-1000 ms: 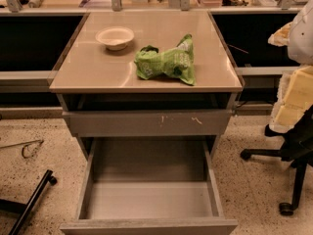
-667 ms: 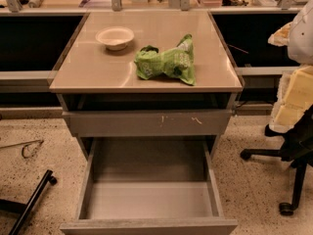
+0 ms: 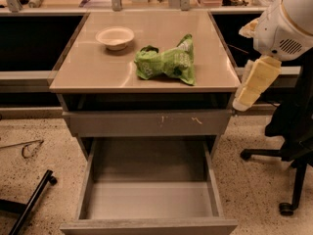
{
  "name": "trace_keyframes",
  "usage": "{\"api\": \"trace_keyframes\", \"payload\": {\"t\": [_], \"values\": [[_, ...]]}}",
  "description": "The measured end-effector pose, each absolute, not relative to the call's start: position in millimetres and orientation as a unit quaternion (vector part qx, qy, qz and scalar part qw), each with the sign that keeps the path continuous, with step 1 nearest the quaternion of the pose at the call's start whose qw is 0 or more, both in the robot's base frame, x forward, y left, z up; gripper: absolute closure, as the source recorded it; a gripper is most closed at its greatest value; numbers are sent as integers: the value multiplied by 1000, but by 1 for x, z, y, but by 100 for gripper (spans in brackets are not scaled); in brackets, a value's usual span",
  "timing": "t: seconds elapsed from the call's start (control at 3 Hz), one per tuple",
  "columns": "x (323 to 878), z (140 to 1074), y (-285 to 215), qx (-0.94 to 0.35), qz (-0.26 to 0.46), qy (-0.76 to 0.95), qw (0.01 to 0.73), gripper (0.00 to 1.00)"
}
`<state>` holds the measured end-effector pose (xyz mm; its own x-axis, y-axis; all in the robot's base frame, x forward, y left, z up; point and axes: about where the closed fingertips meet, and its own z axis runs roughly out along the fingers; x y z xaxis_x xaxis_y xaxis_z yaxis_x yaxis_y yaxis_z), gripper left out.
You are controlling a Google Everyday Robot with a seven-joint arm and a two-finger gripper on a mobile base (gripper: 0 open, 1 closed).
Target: Place green rice chip bag into middle drawer
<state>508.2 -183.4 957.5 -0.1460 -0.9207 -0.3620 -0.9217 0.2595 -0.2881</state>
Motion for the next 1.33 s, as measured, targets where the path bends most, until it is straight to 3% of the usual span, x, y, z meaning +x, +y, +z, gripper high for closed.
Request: {"api": "trace_keyframes", "payload": {"t": [0.67,1.33], "values": [[518,951,-180,-616,9,749,243,0],[604,936,-156,-657,7,700,280,0]]}}
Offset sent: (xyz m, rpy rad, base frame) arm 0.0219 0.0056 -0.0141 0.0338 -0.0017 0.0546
